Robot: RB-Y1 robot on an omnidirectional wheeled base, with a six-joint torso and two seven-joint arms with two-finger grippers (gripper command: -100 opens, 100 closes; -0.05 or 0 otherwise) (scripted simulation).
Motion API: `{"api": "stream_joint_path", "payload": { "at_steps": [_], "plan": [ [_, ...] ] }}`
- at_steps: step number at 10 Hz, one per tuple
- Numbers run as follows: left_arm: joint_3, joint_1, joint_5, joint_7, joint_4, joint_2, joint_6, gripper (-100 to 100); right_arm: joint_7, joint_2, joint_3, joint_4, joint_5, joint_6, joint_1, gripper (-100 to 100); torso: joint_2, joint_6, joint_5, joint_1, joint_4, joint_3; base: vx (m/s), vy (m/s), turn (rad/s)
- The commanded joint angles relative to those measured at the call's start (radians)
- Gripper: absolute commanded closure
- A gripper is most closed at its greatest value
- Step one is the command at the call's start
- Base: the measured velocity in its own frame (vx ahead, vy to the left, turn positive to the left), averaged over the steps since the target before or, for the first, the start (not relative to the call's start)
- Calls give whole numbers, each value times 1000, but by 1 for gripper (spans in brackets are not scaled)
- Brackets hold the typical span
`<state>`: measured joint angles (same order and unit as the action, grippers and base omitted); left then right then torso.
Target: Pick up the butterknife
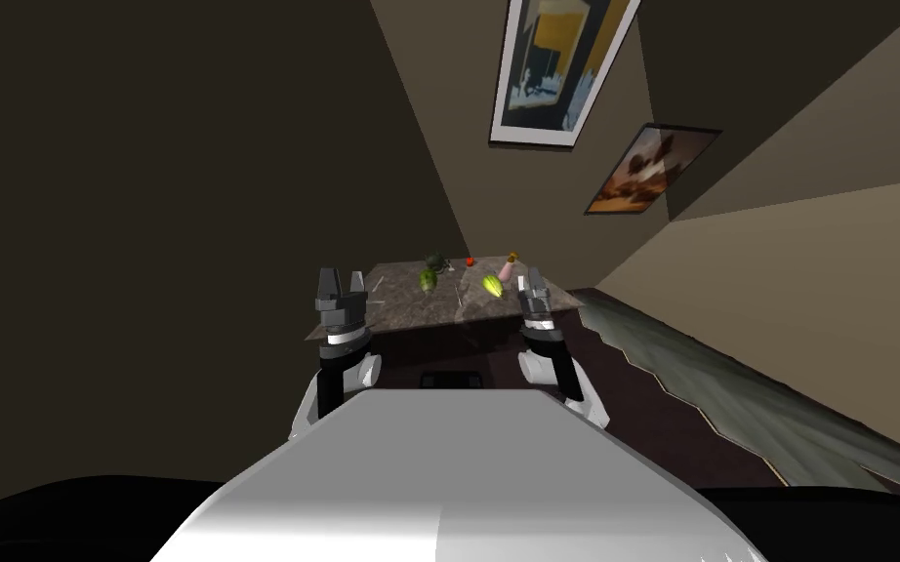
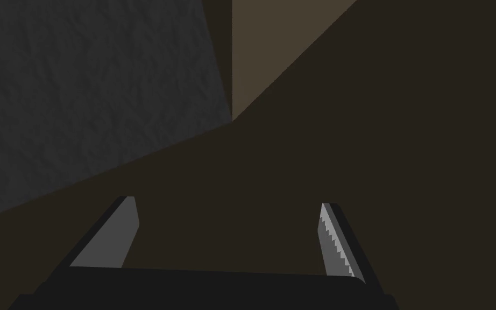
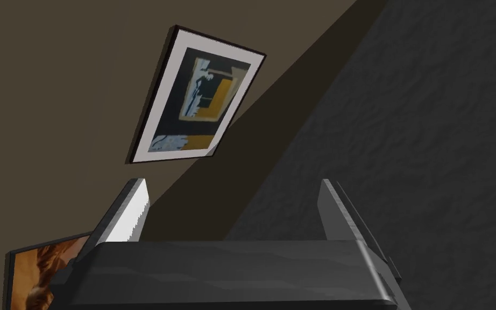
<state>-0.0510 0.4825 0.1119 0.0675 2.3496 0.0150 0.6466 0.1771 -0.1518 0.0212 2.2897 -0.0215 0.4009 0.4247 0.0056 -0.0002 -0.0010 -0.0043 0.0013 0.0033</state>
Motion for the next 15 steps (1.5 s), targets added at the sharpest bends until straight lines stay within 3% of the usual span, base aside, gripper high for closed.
{"api": "stream_joint_path", "payload": {
  "at_steps": [1,9,10,11,12,14,15],
  "plan": [
    [0,0,0,0,0,0,0,0,4,-40,3,-19,-19,-31,-26,-100,0,0,0,0,0,0,-80,-61,115],
    [0,0,0,0,0,0,0,0,-2,-276,58,-164,-96,-224,-157,-100,-4,1,0,2,-1,-2,-61,-38,184],
    [0,0,0,0,0,0,0,0,-2,-286,58,-164,-96,-227,-157,-100,-4,0,0,2,-1,-2,-25,-4,100],
    [0,0,0,0,0,0,0,0,-6,-322,71,-186,-102,-258,-173,-100,-5,1,1,3,-1,-3,-20,5,171],
    [0,0,0,0,0,0,0,0,-6,-322,71,-186,-102,-258,-173,-100,-5,0,1,3,-1,-3,-12,2,71],
    [0,0,0,0,0,0,0,0,-18,-387,101,-233,-109,-322,-205,-100,-6,0,1,4,-1,-4,-10,12,195],
    [0,0,0,0,0,0,0,0,-18,-396,101,-233,-109,-324,-205,-100,-6,0,1,4,-1,-4,-7,8,100]
  ]
}}
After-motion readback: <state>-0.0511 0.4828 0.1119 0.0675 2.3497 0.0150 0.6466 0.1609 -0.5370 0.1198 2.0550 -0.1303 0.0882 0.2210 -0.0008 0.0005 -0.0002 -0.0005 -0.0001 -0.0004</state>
